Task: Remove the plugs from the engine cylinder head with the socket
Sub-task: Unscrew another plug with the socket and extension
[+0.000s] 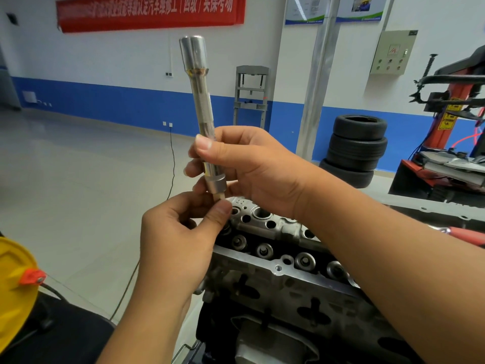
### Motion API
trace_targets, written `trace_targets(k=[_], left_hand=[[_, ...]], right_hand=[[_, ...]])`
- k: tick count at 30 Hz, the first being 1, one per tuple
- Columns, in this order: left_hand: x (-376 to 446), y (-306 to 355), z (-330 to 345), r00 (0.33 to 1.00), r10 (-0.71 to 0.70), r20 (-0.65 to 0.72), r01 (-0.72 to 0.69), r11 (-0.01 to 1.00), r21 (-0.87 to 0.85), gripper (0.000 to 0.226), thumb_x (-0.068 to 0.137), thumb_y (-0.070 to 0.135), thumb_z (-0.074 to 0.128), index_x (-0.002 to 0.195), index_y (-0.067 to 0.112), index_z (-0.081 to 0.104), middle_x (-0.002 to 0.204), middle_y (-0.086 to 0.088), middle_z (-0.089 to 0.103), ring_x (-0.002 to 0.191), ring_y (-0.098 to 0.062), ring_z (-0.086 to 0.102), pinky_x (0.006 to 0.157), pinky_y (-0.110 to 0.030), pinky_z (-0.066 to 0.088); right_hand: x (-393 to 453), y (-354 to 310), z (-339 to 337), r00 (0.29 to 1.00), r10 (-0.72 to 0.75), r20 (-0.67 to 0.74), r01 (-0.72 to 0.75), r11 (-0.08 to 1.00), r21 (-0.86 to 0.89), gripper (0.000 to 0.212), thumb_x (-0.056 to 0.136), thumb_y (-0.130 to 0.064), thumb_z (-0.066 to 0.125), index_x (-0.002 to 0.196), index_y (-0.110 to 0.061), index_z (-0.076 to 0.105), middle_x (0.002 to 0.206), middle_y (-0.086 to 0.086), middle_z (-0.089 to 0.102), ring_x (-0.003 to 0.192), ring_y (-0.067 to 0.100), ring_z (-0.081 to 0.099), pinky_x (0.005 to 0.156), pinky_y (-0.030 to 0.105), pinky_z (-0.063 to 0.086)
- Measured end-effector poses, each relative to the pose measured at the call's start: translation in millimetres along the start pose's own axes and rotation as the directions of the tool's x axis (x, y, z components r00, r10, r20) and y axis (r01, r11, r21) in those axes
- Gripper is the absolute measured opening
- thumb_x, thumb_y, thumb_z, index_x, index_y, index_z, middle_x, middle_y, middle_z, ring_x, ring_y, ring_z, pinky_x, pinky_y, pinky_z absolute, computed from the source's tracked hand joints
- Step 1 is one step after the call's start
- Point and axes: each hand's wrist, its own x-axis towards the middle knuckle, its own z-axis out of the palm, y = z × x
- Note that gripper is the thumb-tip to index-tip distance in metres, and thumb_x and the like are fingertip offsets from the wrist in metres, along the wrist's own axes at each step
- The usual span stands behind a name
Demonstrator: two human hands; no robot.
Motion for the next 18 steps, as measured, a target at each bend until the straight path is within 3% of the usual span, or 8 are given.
trace_targets(k=[3, 7, 10, 14, 18], left_hand=[[-0.3, 3.1, -0.9, 0.999, -0.001, 0.055, 0.001, 1.000, 0.000, 0.023, 0.079, 0.056, 0.070, 0.092, 0.040, 0.081, 0.086, 0.014, 0.079, 0.088, -0.016, 0.074, 0.086, -0.044, 0.058], [0.8, 3.5, -2.6, 0.995, -0.020, 0.101, 0.017, 0.999, 0.038, 0.017, 0.099, 0.037, 0.065, 0.095, 0.044, 0.080, 0.086, 0.017, 0.079, 0.089, -0.002, 0.073, 0.081, -0.034, 0.052], [1.2, 1.7, -2.1, 0.998, -0.012, 0.054, 0.008, 0.998, 0.068, 0.013, 0.096, 0.029, 0.071, 0.094, 0.034, 0.082, 0.084, 0.017, 0.078, 0.086, -0.007, 0.072, 0.083, -0.037, 0.056], [0.4, 2.1, 1.1, 1.000, -0.005, -0.028, 0.007, 0.998, 0.063, 0.012, 0.086, 0.028, 0.082, 0.085, 0.039, 0.077, 0.079, 0.014, 0.076, 0.084, -0.026, 0.071, 0.083, -0.053, 0.059], [-0.8, 4.1, 1.7, 0.999, 0.001, -0.054, 0.004, 0.997, 0.079, 0.010, 0.081, 0.035, 0.085, 0.080, 0.036, 0.075, 0.077, 0.017, 0.074, 0.080, -0.021, 0.070, 0.081, -0.052, 0.059]], right_hand=[[-0.2, 1.1, -1.6, 0.999, -0.020, -0.039, 0.020, 1.000, 0.007, 0.015, 0.097, -0.027, 0.070, 0.094, -0.016, 0.061, 0.092, 0.010, 0.076, 0.081, 0.029, 0.073, 0.079, 0.042, 0.060], [0.0, 0.8, -1.6, 0.997, -0.038, -0.060, 0.040, 0.999, 0.032, 0.017, 0.101, -0.025, 0.066, 0.094, -0.014, 0.056, 0.093, 0.012, 0.076, 0.079, 0.029, 0.073, 0.072, 0.038, 0.058], [-0.6, -0.2, -1.4, 0.999, -0.042, -0.028, 0.043, 0.998, 0.039, 0.015, 0.104, -0.024, 0.060, 0.096, -0.012, 0.058, 0.097, 0.010, 0.076, 0.082, 0.027, 0.073, 0.073, 0.036, 0.057], [-1.1, -0.5, 0.2, 1.000, -0.013, 0.014, 0.012, 1.000, 0.002, 0.024, 0.108, -0.032, 0.053, 0.105, -0.013, 0.066, 0.100, 0.008, 0.075, 0.087, 0.028, 0.070, 0.086, 0.043, 0.057], [-0.7, -0.4, 1.6, 0.999, -0.001, -0.050, -0.002, 0.999, -0.047, 0.023, 0.103, -0.036, 0.062, 0.097, -0.014, 0.065, 0.092, 0.009, 0.075, 0.081, 0.027, 0.072, 0.078, 0.039, 0.059]])
